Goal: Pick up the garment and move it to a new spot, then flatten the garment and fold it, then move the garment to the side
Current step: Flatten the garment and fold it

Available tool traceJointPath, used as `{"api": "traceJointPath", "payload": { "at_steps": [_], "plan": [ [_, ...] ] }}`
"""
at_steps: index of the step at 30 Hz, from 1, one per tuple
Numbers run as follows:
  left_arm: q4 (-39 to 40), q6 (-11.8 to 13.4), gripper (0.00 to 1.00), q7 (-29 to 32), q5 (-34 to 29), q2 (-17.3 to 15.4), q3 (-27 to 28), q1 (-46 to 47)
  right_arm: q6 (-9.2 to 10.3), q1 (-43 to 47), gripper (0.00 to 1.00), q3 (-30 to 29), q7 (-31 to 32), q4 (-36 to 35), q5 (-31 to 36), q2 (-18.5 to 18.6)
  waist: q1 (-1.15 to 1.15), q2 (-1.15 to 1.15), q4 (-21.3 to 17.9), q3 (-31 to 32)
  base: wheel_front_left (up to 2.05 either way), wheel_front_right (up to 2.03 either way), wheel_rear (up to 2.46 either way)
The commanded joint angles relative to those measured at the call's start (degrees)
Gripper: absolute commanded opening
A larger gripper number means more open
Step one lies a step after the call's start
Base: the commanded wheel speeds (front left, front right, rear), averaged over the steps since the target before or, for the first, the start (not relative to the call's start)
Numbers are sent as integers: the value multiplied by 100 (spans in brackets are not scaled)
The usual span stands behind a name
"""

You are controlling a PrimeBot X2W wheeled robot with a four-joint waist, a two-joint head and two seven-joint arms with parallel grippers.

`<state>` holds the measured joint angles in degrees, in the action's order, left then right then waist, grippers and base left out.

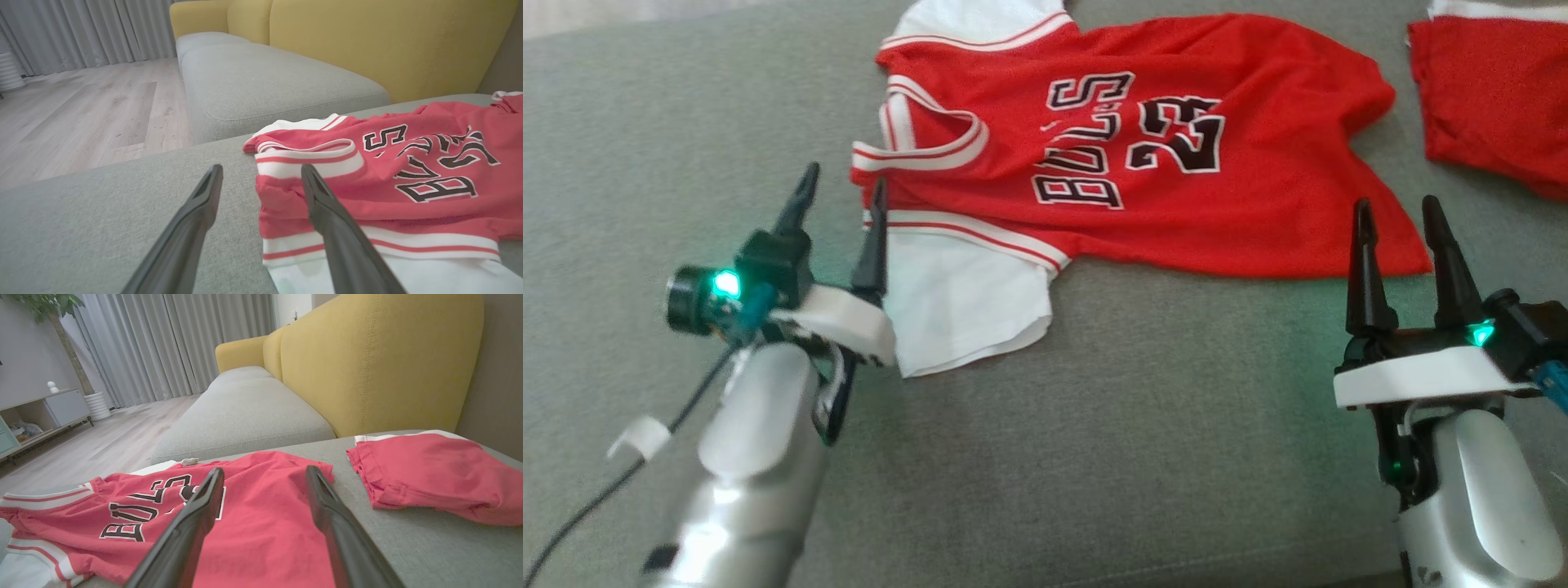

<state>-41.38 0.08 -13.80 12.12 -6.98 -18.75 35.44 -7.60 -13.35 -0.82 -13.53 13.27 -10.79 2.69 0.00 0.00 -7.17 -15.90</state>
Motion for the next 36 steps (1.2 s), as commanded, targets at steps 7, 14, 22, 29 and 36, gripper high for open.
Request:
{"api": "traceJointPath", "payload": {
  "at_steps": [7, 14, 22, 29, 36],
  "plan": [
    [1012, 186, 100, -115, 23, 30, 92, -769, 11, 104, 100, 25, 63, -267, 60, 19, 0, 0, 471, 324, 0, 0, 0],
    [1699, 268, 100, -118, 16, 75, -1, -1393, 11, 138, 100, 86, 137, -310, 71, 19, 0, 0, 658, 394, 0, 0, 0],
    [1748, 154, 100, 201, 90, 75, -144, -1384, 11, 126, 100, 142, 146, -332, 38, 19, 0, 0, 499, 311, 0, 0, 0],
    [1471, 118, 100, 697, 158, 68, -278, -1454, 11, 136, 100, 103, 100, -297, -7, 19, 0, 0, 321, 185, 0, 0, 0],
    [1135, 159, 100, 1261, 237, -1, -319, -1481, 11, 91, 100, 101, 60, -237, -26, 19, 0, 0, 261, 125, 0, 0, 0]
  ]
}}
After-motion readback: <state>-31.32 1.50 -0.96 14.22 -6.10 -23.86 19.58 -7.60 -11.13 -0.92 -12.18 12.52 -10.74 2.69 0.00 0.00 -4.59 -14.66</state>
